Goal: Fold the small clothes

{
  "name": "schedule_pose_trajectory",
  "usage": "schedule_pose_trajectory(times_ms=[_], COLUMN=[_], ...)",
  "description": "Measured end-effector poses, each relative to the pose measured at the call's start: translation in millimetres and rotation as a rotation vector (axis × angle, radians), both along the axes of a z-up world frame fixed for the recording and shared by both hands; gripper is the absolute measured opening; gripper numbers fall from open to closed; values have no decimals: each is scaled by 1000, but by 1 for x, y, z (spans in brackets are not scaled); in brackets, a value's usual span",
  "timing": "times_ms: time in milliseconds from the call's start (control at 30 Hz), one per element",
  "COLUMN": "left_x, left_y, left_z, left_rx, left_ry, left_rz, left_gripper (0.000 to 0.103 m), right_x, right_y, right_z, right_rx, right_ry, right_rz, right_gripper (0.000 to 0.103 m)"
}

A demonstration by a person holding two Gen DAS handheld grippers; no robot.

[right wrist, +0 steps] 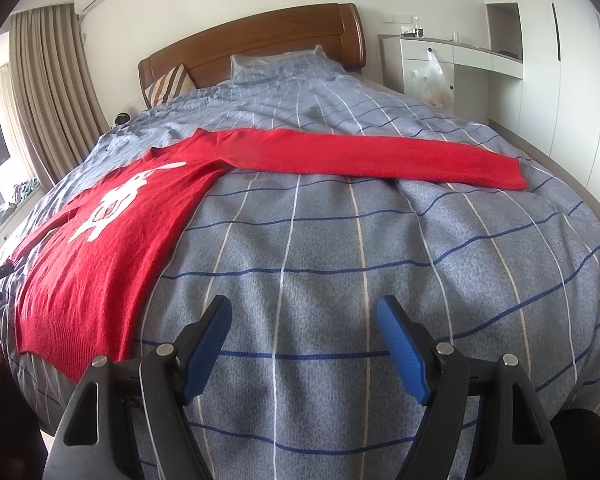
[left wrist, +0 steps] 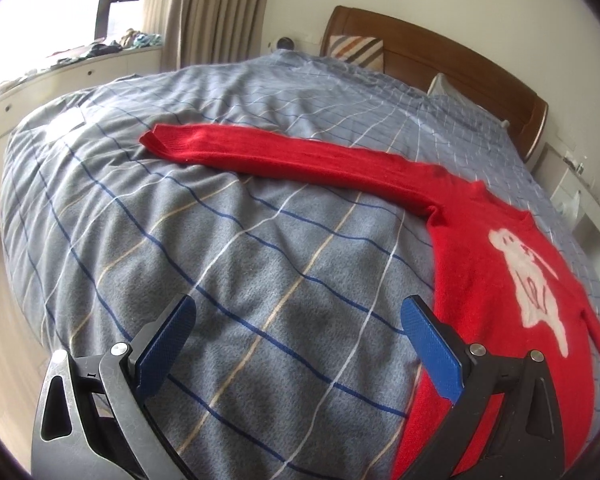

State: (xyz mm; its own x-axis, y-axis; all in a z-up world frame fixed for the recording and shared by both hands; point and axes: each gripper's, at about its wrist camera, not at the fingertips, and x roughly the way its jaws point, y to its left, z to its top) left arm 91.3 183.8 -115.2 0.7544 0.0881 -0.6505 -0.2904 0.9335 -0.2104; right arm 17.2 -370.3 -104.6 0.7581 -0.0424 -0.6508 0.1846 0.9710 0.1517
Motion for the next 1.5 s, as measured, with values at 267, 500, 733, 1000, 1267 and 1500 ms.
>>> schedule_pose_trajectory(times_ms=[267,500,733,1000,1267,1500], left_x=[-1,0,0,-20,-35,-35], left_y=[-5,-3,-3,-14,-60,-59], left_z=[2,0,-1,-5,-13,-12], left_rx=[35,25,25,-108,-97,-90], left_ry=[-3,6,13,92,190,176], left_rz=[-13,-2,-4,-140,-353,-332], left_gripper=[102,102,102,102,102,102], right_x=[0,1,1,-2,-2,12], right_y=[1,1,2,0,65,97], right_z=[-1,-1,-2,1,-11,-29], right_rx=[-1,-1,-1,2,313,298], right_ry=[2,2,1,-15,94,171], right_rz=[1,1,2,6,354,430], right_gripper=[75,75,75,75,74,36])
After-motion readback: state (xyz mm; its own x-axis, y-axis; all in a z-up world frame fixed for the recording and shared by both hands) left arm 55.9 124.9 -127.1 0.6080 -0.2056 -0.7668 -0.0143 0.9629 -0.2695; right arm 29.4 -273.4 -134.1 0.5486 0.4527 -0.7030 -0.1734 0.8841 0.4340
